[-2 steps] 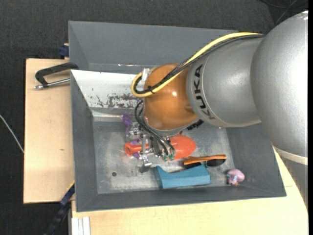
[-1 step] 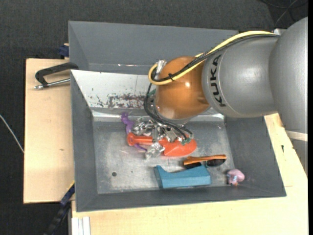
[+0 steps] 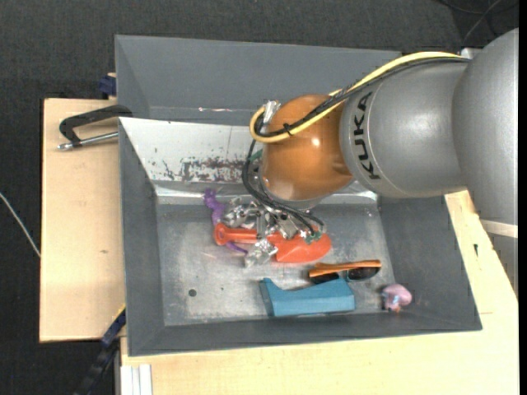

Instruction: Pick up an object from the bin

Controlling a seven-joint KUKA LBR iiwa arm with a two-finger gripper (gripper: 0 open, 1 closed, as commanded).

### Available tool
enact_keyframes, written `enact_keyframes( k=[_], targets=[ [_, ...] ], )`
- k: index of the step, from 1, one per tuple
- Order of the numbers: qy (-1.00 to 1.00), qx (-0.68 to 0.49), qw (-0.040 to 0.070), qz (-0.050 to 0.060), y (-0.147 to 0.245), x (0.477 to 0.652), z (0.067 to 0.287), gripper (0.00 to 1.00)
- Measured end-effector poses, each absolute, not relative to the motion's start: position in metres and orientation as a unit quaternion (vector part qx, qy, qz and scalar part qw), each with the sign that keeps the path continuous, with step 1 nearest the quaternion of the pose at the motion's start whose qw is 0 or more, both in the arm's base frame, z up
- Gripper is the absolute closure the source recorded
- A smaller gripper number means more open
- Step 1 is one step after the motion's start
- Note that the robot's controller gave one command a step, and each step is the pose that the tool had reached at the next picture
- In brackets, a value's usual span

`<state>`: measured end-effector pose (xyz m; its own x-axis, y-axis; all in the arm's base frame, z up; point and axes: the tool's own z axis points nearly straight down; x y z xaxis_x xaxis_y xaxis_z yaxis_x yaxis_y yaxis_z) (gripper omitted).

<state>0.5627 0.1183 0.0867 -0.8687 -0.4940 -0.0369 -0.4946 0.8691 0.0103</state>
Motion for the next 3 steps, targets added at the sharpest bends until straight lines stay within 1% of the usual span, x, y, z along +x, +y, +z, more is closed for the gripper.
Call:
enact_keyframes(
  k=[1,3],
  targets=[
    [0.969,-0.249,0.004,0.001,0.1111,0.5532,0.0787,1.00],
    [0.969,-0.249,0.004,0.002,0.1111,0.5532,0.0787,1.00]
  ],
)
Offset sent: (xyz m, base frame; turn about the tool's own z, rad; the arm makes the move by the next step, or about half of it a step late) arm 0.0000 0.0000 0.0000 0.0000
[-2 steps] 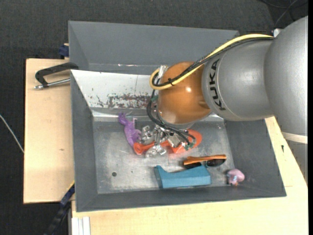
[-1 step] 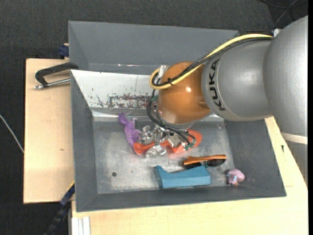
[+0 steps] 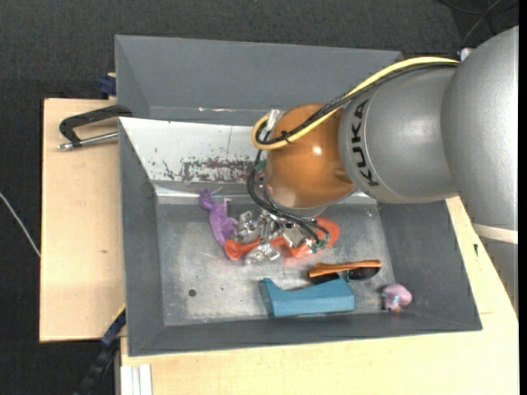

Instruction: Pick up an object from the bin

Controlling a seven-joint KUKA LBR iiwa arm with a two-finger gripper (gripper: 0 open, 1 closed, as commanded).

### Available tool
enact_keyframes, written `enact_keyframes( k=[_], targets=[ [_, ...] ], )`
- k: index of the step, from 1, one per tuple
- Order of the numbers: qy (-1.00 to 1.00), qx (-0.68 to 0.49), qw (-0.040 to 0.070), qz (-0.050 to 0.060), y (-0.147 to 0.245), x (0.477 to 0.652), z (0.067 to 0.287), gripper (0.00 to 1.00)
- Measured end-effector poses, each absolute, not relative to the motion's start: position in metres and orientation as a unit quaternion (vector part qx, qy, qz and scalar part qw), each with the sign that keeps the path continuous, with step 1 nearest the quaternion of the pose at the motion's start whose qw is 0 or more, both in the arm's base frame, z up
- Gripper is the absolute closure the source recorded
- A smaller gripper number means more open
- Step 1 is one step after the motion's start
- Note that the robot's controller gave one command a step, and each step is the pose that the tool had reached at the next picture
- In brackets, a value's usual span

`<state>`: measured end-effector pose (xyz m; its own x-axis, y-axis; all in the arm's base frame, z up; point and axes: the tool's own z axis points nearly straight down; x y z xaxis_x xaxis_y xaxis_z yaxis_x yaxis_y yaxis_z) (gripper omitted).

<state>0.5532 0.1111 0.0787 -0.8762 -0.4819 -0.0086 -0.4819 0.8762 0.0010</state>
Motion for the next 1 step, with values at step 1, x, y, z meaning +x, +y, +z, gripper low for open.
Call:
enact_keyframes(
  k=[1],
  targets=[
    [0.969,-0.249,0.004,0.002,0.1111,0.5532,0.0787,1.00]
  ],
)
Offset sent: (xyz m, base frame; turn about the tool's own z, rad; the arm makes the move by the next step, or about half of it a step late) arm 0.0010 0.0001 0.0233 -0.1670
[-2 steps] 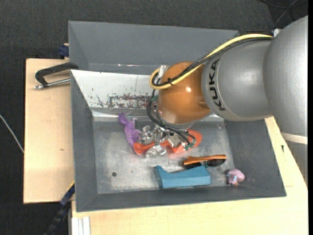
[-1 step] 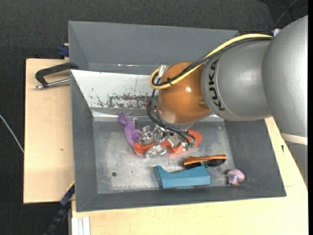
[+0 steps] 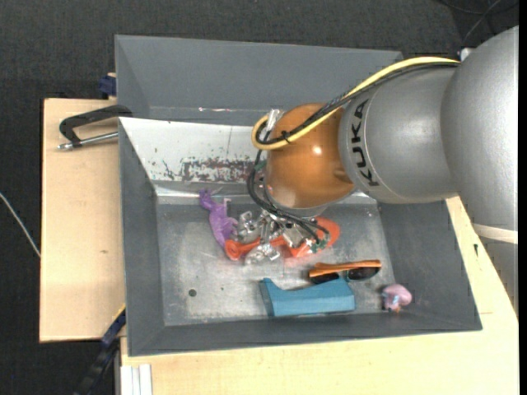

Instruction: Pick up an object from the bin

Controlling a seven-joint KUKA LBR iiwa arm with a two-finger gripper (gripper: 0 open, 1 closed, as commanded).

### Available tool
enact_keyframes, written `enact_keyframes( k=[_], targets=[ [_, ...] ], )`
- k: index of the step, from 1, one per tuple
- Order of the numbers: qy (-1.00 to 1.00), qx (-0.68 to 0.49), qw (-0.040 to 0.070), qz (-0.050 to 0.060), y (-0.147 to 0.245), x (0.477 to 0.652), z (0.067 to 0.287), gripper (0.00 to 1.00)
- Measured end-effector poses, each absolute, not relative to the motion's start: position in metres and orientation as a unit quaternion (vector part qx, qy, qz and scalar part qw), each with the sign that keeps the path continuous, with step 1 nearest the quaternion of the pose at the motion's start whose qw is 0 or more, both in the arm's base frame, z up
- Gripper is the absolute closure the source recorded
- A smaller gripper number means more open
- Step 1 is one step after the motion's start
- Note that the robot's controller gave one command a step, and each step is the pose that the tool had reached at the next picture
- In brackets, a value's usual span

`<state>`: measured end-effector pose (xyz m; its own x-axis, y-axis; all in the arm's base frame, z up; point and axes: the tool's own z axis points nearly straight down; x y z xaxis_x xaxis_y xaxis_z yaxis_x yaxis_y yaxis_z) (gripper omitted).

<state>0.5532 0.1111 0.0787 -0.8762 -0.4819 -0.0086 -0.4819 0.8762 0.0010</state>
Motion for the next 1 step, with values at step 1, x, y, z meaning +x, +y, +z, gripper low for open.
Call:
enact_keyframes(
  k=[1],
  targets=[
    [0.945,-0.328,0.004,0.001,0.1126,0.5556,0.1032,1.00]
  ],
)
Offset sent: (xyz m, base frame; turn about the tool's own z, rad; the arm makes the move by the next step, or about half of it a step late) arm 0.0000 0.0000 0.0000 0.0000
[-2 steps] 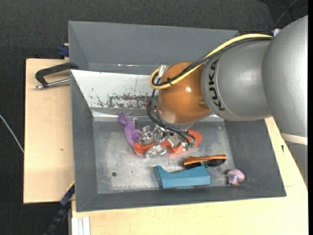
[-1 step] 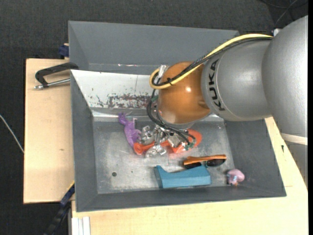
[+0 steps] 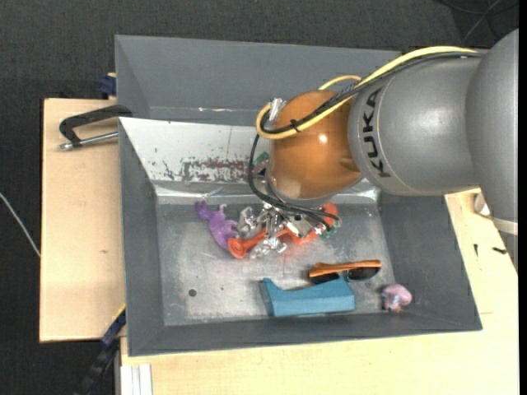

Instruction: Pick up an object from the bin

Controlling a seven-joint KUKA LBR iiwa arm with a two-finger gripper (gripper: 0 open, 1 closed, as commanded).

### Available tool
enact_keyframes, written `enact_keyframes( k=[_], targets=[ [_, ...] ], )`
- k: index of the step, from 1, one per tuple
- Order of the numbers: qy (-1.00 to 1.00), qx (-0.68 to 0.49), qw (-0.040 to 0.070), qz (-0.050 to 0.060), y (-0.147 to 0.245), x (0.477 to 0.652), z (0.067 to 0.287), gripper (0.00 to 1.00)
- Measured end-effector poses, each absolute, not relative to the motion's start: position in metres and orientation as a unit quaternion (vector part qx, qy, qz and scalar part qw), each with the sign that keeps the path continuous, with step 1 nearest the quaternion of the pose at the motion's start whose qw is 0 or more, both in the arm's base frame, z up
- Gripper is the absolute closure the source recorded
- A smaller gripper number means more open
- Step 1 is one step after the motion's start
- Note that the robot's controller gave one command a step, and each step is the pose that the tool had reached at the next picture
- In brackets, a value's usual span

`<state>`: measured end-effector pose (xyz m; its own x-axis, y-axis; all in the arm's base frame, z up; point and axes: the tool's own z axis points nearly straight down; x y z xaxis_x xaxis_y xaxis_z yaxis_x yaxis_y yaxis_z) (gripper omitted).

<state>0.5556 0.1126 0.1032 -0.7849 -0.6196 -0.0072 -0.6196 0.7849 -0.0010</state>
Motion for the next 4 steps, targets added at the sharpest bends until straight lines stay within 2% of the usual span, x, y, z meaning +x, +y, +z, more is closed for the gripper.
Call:
enact_keyframes(
  k=[1,2,3,4],
  targets=[
    [0.945,-0.328,0.003,0.001,0.113,0.556,0.103,1.00],
    [0.944,-0.330,-0.001,0.001,0.108,0.549,0.138,1.00],
    [0.938,-0.348,0.005,0.000,0.110,0.559,0.172,1.00],
    [0.938,-0.346,0.004,0.000,0.111,0.558,0.172,1.00]
  ],
)
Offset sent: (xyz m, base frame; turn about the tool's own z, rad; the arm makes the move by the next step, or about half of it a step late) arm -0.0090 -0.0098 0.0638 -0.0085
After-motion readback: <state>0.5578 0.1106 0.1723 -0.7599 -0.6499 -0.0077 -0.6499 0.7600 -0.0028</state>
